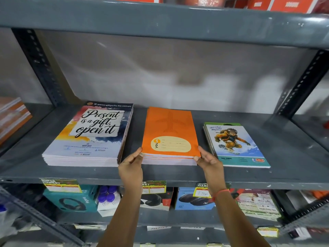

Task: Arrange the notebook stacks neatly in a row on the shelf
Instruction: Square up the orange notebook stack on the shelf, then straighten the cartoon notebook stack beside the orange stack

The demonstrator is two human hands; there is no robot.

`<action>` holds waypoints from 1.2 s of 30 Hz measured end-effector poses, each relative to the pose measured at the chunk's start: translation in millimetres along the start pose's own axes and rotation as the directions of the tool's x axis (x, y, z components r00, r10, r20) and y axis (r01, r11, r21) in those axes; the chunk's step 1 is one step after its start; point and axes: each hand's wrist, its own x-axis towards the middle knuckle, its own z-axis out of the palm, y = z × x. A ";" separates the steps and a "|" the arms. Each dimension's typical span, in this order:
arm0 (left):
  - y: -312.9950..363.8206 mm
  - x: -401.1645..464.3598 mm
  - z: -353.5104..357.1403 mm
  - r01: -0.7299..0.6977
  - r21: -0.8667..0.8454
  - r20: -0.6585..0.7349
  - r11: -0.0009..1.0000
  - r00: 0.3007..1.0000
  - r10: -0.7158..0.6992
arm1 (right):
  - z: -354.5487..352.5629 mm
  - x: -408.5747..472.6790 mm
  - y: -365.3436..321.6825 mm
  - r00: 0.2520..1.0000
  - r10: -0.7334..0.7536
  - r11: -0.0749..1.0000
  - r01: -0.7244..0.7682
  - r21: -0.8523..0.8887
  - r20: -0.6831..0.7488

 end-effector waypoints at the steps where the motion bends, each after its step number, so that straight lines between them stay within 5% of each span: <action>1: 0.0 0.6 -0.3 0.000 -0.001 -0.001 1.000 1.000 0.000 | 0.7 -0.5 -0.4 1.000 -0.001 1.000 0.001 0.005 -0.005; 17: -5.1 -5.6 2.8 -0.014 0.058 -0.015 0.998 1.000 0.015 | -6.6 -0.1 4.1 0.998 0.008 0.997 -0.013 0.071 0.063; 24: -1.9 -10.9 9.1 -0.035 0.064 -0.070 0.997 0.997 0.040 | -9.9 4.2 11.0 0.998 0.038 0.999 -0.036 -0.041 0.050; 27: -1.6 -11.8 10.2 -0.032 0.149 -0.127 0.988 0.991 0.051 | -14.5 1.0 4.0 0.988 0.034 0.997 -0.023 -0.074 0.149; 30: -1.7 -31.4 19.5 -0.082 0.454 -0.234 0.887 0.950 0.207 | -34.3 -13.3 -9.2 0.973 -0.075 0.988 0.102 -0.115 0.220; 33: -7.8 -89.3 56.3 -0.370 0.595 0.029 0.713 0.897 0.441 | -84.7 -28.7 -20.4 0.916 -0.400 0.856 0.381 -0.349 0.018; 36: -25.1 -140.5 100.9 -0.449 0.441 0.333 0.777 0.886 0.324 | -141.7 -19.7 -20.4 0.860 -0.458 0.876 0.392 -0.281 -0.226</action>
